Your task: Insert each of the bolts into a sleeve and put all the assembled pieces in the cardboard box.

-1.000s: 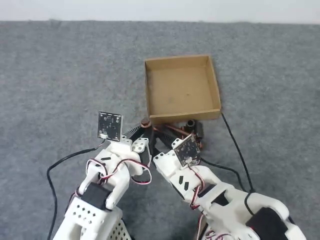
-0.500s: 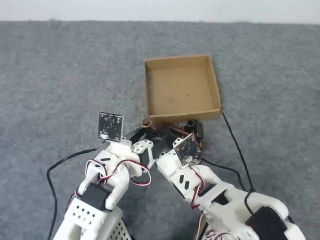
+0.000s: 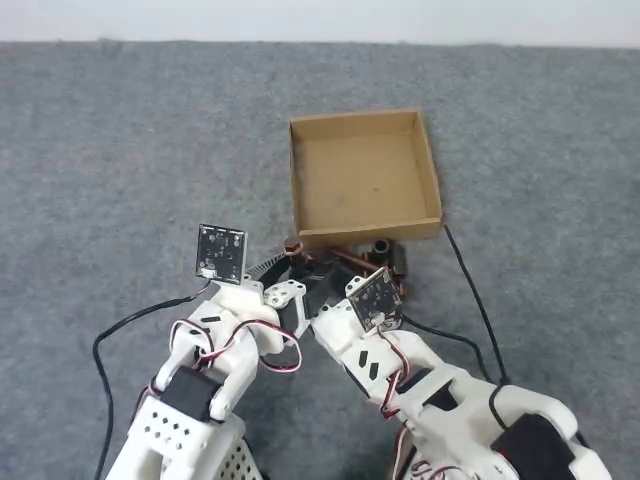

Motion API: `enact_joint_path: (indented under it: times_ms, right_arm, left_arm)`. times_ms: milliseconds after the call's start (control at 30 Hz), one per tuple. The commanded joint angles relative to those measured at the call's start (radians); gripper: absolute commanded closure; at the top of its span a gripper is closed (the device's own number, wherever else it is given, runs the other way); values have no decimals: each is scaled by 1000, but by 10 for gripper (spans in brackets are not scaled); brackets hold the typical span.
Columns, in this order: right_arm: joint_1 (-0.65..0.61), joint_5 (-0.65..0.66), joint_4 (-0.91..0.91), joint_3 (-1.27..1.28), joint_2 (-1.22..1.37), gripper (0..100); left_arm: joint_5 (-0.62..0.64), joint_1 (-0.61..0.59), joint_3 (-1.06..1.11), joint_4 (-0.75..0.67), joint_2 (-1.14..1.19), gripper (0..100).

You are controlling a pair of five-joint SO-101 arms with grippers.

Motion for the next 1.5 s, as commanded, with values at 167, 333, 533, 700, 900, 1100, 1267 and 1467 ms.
enact_joint_path:
  times_ms: [167, 333, 533, 700, 900, 1100, 1267, 1467]
  right_arm:
    - [30, 3, -24, 11, -39, 992]
    - [30, 3, -24, 11, -39, 992]
    - [30, 3, -24, 11, -39, 992]
    - [30, 3, -24, 9, -39, 992]
    - [31, 3, -24, 9, -39, 992]
    - [33, 6, -24, 15, -39, 992]
    - [73, 3, -24, 12, -44, 992]
    - [76, 8, -25, 15, -45, 992]
  left_arm:
    - [-52, -5, -28, 86, -2, 765]
    - [-52, -72, -45, 87, -9, 765]
    - [-43, -83, -50, 155, -167, 766]
    - [15, -109, -54, 219, -351, 767]
    - [15, -244, -56, 121, -308, 769]
    - [15, -381, -48, 75, -308, 836]
    - [14, -454, 12, 72, -308, 992]
    - [-87, -508, 99, 77, -308, 978]
